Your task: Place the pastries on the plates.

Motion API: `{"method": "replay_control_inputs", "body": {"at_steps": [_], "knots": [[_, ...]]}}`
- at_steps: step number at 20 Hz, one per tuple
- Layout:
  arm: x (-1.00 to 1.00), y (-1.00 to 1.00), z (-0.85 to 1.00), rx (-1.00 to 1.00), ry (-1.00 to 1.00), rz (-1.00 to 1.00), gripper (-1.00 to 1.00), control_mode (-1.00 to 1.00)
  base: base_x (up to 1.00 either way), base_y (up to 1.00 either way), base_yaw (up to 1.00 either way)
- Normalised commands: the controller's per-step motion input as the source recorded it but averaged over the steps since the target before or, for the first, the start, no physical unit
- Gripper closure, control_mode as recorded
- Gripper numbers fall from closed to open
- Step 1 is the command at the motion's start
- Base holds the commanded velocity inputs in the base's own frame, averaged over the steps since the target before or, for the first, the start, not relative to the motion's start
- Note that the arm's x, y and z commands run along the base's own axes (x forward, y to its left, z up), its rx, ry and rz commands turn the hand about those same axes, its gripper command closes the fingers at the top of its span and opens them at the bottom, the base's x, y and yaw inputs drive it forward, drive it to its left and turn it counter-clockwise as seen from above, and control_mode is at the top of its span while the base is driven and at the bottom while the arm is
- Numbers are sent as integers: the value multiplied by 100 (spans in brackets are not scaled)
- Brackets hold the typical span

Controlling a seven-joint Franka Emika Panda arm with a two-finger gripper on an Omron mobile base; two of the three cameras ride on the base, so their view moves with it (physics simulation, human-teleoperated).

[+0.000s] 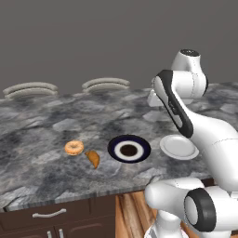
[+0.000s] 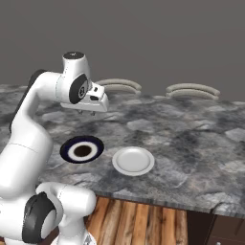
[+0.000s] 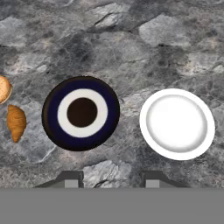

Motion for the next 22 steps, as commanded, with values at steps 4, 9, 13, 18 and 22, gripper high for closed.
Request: {"method": "replay_control_inputs", "body": {"at_steps": [4, 9, 13, 18, 22], "knots": [[-4, 4, 0, -1, 0, 1, -100, -100, 0, 0, 0], [0, 45, -7, -2, 0, 3, -100, -100, 0, 0, 0], [0, 82, -52, 2, 2, 9, -100, -100, 0, 0, 0], [0, 74, -84, 5, 3, 18, -100, -100, 0, 0, 0], [0, 54, -95, 1, 0, 21, -100, -100, 0, 0, 0]]}}
